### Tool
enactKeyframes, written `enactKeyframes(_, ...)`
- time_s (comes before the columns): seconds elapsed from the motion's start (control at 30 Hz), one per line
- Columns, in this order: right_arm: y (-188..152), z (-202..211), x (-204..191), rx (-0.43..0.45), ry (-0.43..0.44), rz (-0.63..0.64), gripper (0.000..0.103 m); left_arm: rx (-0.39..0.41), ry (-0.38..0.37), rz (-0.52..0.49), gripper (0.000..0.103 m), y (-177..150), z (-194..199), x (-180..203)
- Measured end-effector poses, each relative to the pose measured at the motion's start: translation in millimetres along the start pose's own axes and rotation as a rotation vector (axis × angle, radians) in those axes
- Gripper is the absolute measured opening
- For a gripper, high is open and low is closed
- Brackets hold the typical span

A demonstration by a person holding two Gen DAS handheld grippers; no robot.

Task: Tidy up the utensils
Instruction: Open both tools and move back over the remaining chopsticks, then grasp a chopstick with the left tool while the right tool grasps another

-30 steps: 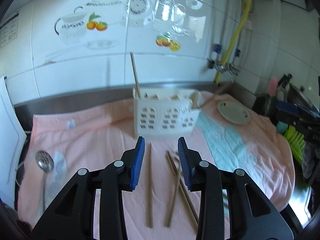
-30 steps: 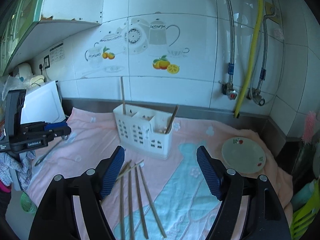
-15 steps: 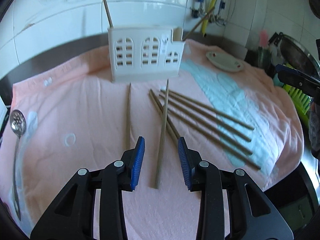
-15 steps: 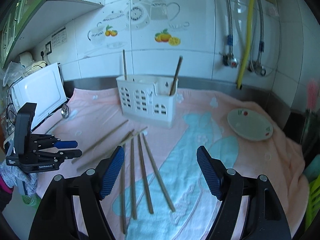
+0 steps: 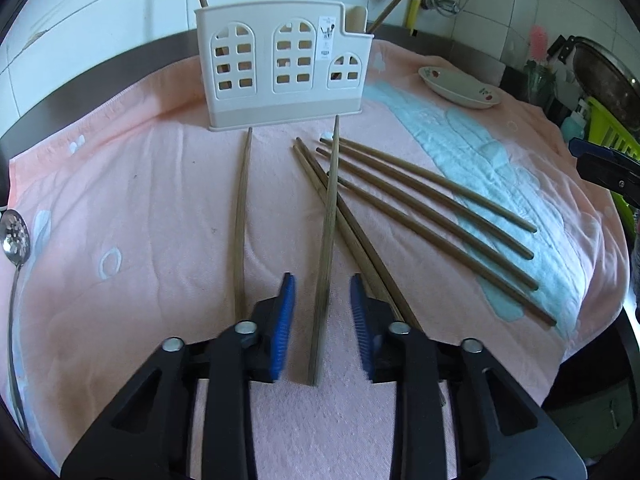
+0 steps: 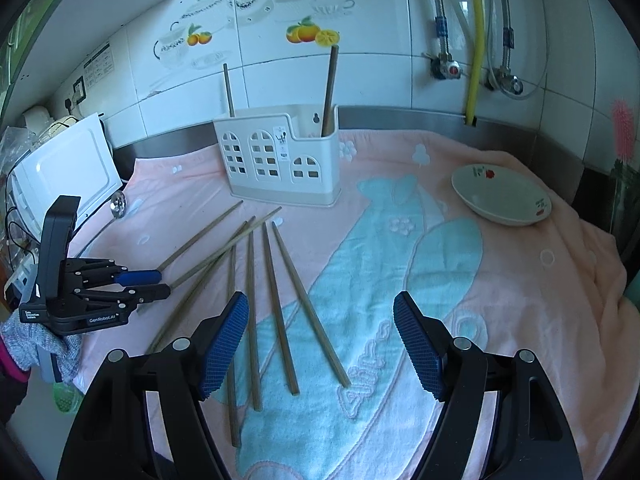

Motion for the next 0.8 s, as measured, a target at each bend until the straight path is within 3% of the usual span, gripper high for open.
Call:
enactKeyframes(0.63, -22, -28, 2, -0.072, 0.022, -0.013, 0.072, -0.015, 0.067, -0.103, 0.006, -3, -13, 12)
enactKeyframes(0.8, -27, -33, -1, -0.086, 0.031, 0.001, 0.067, -0.015, 0.064, -0.087, 0.006, -2, -12, 11)
Point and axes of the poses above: each gripper's, at about its wrist camera, not at the fingertips, and z roughly against the way its jaws point, x to its right, y to its top, the point moved 5 cm from there along -z, roughly the way its jaws point, and after that the axes turned 2 degrees about -y, right-handed, at the moved point
